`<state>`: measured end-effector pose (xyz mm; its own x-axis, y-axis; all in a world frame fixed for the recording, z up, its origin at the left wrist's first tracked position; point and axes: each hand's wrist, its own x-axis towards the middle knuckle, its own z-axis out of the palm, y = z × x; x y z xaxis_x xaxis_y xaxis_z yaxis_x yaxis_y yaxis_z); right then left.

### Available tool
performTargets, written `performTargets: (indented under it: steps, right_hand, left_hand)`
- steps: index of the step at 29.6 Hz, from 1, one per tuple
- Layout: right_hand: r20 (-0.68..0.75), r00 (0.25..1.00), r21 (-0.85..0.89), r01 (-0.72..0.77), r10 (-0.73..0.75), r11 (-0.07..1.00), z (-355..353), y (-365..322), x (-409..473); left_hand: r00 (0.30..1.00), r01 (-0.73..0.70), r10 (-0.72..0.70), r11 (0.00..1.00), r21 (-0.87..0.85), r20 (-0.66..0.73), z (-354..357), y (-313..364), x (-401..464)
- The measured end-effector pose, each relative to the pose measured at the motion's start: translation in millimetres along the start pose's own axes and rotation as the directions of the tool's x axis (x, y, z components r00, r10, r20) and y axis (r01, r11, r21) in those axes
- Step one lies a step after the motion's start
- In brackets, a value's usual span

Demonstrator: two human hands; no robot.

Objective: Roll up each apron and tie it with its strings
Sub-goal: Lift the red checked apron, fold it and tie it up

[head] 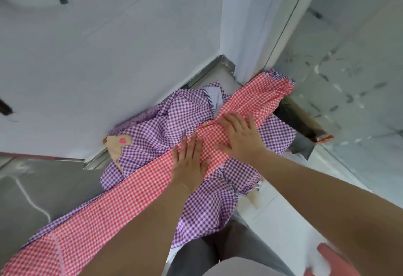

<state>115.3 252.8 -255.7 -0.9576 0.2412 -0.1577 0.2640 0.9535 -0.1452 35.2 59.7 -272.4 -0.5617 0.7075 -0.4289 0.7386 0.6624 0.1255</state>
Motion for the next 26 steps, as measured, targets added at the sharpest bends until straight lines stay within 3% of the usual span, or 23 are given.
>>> performTargets:
  steps: [3, 6, 8, 12, 13, 15, 17, 18, 19, 20, 21, 22, 23, 24, 26]
  right_hand:
    - [0.195, 0.978, -0.139, -0.040, 0.067, 0.990, -21, 47, 4]
    - [0.310, 0.950, -0.253, 0.052, 0.030, 0.966, -35, 76, 14]
    - [0.367, 0.930, -0.225, 0.076, 0.013, 0.971, -49, 86, 23]
    - [0.489, 0.852, -0.070, -0.177, 0.188, 0.982, -89, 94, 46]
    - [0.407, 0.859, -0.096, -0.298, 0.311, 0.950, -94, 96, 51]
    - [0.132, 0.745, -0.048, -0.653, 0.653, 0.755, -98, 99, 51]
    - [-0.154, 0.739, 0.125, -0.644, 0.656, 0.755, -92, 92, 36]
    - [-0.160, 0.763, 0.243, -0.584, 0.626, 0.774, -85, 86, 23]
    - [-0.030, 0.739, 0.432, -0.598, 0.673, 0.675, -78, 74, 9]
    - [0.227, 0.693, 0.599, -0.653, 0.684, 0.463, -70, 62, -4]
    - [0.532, 0.621, 0.650, -0.735, 0.576, 0.192, -61, 45, -11]
    - [0.729, 0.562, 0.611, -0.791, 0.391, -0.003, -54, 30, -18]
    - [0.796, 0.556, 0.593, -0.795, 0.241, -0.124, -44, 18, -23]
    - [0.775, 0.606, 0.631, -0.729, 0.177, -0.264, -34, 8, -25]
    - [0.694, 0.701, 0.618, -0.462, 0.165, -0.636, -18, -5, -23]
  left_hand:
    - [1.000, 0.022, -0.022, 1.000, 0.013, -0.009, 1, 2, 0]
    - [0.999, 0.027, -0.027, 1.000, -0.001, -0.029, 2, 4, 1]
    - [0.999, 0.028, -0.028, 1.000, -0.007, -0.040, 3, 3, 1]
    - [0.997, 0.042, -0.042, 0.999, -0.001, -0.061, 5, 4, 1]
    - [0.996, 0.045, -0.045, 0.999, -0.006, -0.071, 6, 4, 1]
    - [0.995, 0.047, -0.047, 0.999, -0.008, -0.083, 6, 4, 2]
    - [0.995, 0.049, -0.049, 0.999, 0.000, -0.092, 8, 4, 1]
    - [0.994, 0.051, -0.051, 0.999, -0.001, -0.095, 8, 5, 2]
    - [0.994, 0.051, -0.051, 0.999, -0.003, -0.100, 8, 5, 2]
    - [0.993, 0.053, -0.053, 0.999, -0.008, -0.104, 8, 4, 3]
    - [0.993, 0.053, -0.054, 0.999, -0.012, -0.107, 8, 5, 2]
    - [0.993, 0.053, -0.054, 0.999, -0.011, -0.110, 9, 4, 2]
    - [0.993, 0.052, -0.052, 0.999, -0.005, -0.109, 9, 4, 3]
    - [0.993, 0.051, -0.051, 0.999, -0.001, -0.110, 10, 3, 3]
    - [0.992, 0.054, -0.054, 0.999, -0.001, -0.118, 10, 4, 3]
